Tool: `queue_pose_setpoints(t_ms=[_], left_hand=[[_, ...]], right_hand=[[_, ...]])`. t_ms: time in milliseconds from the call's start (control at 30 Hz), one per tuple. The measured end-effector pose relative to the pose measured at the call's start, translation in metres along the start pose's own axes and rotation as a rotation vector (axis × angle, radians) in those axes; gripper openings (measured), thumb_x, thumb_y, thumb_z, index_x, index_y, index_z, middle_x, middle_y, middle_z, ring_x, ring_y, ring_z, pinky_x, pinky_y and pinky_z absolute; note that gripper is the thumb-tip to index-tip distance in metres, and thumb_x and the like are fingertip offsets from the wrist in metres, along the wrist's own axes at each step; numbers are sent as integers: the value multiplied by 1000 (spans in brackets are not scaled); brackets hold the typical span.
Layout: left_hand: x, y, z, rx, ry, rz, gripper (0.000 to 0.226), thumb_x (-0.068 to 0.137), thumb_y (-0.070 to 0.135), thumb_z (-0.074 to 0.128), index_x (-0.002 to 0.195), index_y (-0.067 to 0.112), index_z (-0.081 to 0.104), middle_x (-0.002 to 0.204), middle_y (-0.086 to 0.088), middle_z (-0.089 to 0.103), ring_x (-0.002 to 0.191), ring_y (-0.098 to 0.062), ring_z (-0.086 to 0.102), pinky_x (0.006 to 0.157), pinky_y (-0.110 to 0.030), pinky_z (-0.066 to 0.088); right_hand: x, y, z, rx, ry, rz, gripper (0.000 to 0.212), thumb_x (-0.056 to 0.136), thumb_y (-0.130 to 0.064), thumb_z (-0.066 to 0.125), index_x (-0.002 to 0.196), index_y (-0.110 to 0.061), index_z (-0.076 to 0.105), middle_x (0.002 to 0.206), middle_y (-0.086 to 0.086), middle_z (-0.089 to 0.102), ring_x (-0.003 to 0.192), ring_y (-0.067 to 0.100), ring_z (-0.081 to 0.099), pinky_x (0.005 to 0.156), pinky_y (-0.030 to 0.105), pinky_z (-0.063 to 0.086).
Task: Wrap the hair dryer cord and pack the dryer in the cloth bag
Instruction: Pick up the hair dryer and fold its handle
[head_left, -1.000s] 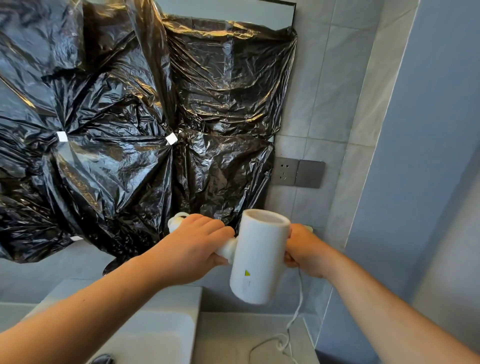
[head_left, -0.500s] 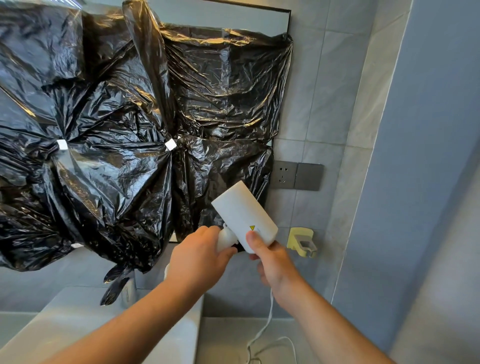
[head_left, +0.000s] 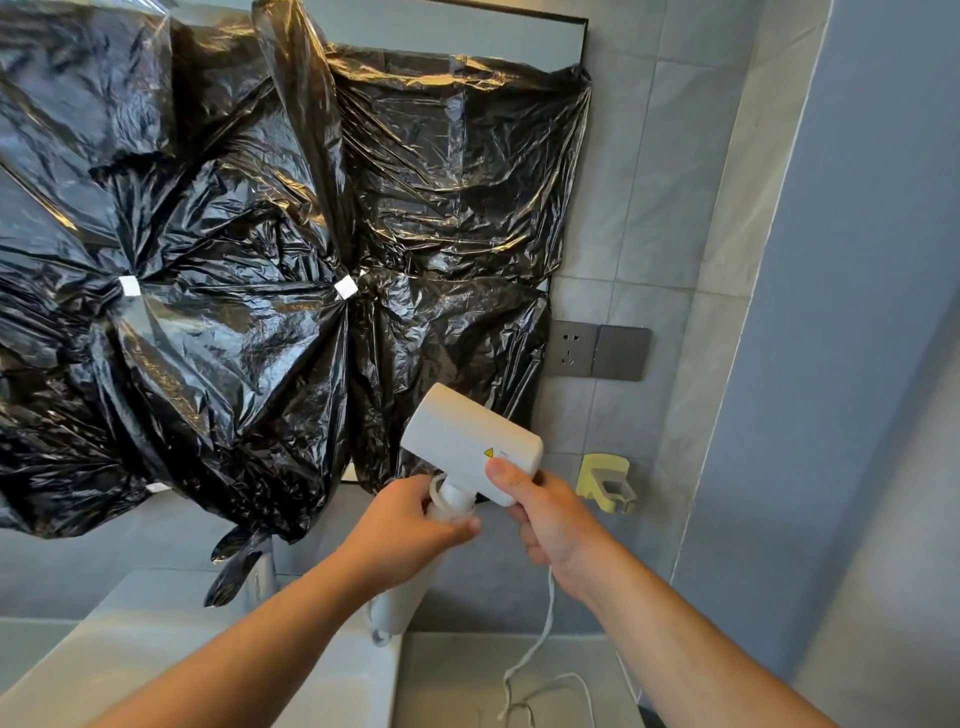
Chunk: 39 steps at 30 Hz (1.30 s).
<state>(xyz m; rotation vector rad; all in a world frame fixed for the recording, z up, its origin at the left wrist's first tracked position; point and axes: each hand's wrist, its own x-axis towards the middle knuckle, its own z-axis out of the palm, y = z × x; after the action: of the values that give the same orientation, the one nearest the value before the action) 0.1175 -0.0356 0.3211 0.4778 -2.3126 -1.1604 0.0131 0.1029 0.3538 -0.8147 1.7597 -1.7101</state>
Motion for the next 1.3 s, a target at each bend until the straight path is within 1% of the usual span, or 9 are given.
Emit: queue_pose_setpoints(t_ms=[100,200,367,500,600,700,833,1033,1300], left_hand=[[-2,-1,4,-294,-62,-99,22,85,26,72,89,10,58,70,-5,60,60,-17,59,58,-34,51],[-3,-3,3,-489,-90,-194,23,88,24,69,83,11,52,60,-5,51,50,-19,50,52,-32,44],[-2,-3,1,-321,-20,-196,25,75,12,71,87,11,50,61,-6,52,49,-20,51,48,-31,45],[-5,3,6,-310,-37,-183,19,73,7,68,84,11,53,61,-6,54,49,-20,52,49,-31,45],[-7,6,10,-315,-42,-207,16,74,6,66,81,10,53,60,-7,54,49,-20,51,49,-29,44],[1,1,18,-309,107,-260,14,75,7,61,82,11,50,63,-9,51,48,-21,48,47,-29,42],[1,-3,29,-164,243,-257,27,66,27,58,92,29,53,71,2,63,57,-21,58,60,-43,57],[-9,-1,33,19,245,-151,24,79,27,61,101,30,52,83,9,67,72,-11,63,58,-29,47],[-16,-5,28,35,225,-137,30,77,32,62,105,32,52,88,9,67,77,-12,64,67,-34,54]], right_hand=[[6,0,-5,-145,-44,71,41,83,-50,65,103,-14,64,40,-15,43,38,2,36,35,16,26],[12,-5,-13,-300,-68,38,27,85,-39,67,96,-15,70,42,-15,41,46,8,27,39,21,20],[14,-14,-19,-460,29,30,8,86,-24,67,84,-19,73,34,-17,45,48,8,31,43,21,23],[21,-19,-27,-499,150,-28,18,79,-27,76,65,-20,69,49,-14,56,59,11,45,51,25,32],[20,-13,-29,-506,179,-36,21,81,-28,74,63,-20,67,48,-13,51,54,10,40,48,24,28],[11,-4,-20,-376,55,52,16,79,-28,67,69,-19,61,53,-6,38,47,11,27,44,23,19],[8,-8,-4,-340,44,71,40,77,-54,66,83,-16,52,61,-2,29,43,10,23,41,23,18],[15,-11,-12,-383,71,150,80,47,-79,66,87,-10,65,61,0,26,49,17,17,51,34,13],[14,-9,-13,-314,11,132,44,71,-52,75,100,-19,68,48,-11,42,41,12,26,43,28,22]])
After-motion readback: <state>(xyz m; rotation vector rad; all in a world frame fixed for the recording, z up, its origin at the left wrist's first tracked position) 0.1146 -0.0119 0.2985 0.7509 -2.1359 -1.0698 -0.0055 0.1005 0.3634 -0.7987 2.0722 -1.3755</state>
